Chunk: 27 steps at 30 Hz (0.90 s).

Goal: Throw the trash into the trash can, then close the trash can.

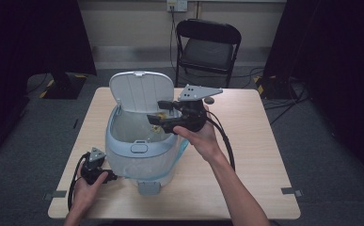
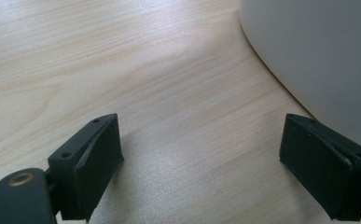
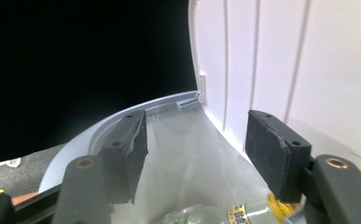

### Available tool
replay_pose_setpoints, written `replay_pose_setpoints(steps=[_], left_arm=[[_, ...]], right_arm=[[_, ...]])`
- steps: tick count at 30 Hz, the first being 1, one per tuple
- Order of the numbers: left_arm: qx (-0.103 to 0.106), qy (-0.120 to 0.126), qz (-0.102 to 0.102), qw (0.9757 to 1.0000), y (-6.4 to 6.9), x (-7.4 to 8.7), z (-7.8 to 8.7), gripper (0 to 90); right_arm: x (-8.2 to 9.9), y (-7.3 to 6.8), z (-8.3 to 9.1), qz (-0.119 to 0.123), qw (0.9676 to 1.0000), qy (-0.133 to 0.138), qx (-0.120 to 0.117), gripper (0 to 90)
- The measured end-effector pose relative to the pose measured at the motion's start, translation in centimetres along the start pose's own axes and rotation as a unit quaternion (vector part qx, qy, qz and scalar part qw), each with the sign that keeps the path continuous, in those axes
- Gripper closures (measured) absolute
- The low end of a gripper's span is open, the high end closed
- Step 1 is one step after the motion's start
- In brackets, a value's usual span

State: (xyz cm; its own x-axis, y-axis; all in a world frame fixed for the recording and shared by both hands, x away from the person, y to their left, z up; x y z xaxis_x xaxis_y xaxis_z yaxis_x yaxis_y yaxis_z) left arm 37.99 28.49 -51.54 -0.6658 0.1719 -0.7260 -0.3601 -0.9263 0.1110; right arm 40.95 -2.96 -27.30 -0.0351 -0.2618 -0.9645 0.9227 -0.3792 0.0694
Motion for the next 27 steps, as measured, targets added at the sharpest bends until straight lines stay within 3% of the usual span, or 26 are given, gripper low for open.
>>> replay_pose_setpoints(steps=[13, 27], left_arm=[[0.0, 0.0, 0.001, 1.0, 0.0, 0.0, 0.0, 12.2], [0.0, 0.0, 0.0, 1.0, 0.0, 0.0, 0.0, 12.2]], right_arm=[[1.0, 1.1, 1.4, -0.013, 0.9995, -0.004, 0.029, 31.4], [2.0, 3.6, 3.5, -0.033, 0.9947, -0.016, 0.096, 26.1]])
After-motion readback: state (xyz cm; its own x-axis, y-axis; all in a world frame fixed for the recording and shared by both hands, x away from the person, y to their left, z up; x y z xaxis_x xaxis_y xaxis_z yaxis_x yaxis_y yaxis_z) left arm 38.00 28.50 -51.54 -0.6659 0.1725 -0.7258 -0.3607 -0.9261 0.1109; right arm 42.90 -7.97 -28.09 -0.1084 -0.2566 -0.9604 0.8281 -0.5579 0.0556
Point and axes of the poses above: each handheld gripper's, and its own axes: z roughly backward along the jaws, x roughly out of its underside, y roughly to its right, the point moved 2 cm from there along -z, roughly forward along the jaws, and after that the axes turned 9 degrees about z, right-handed, at the moved point
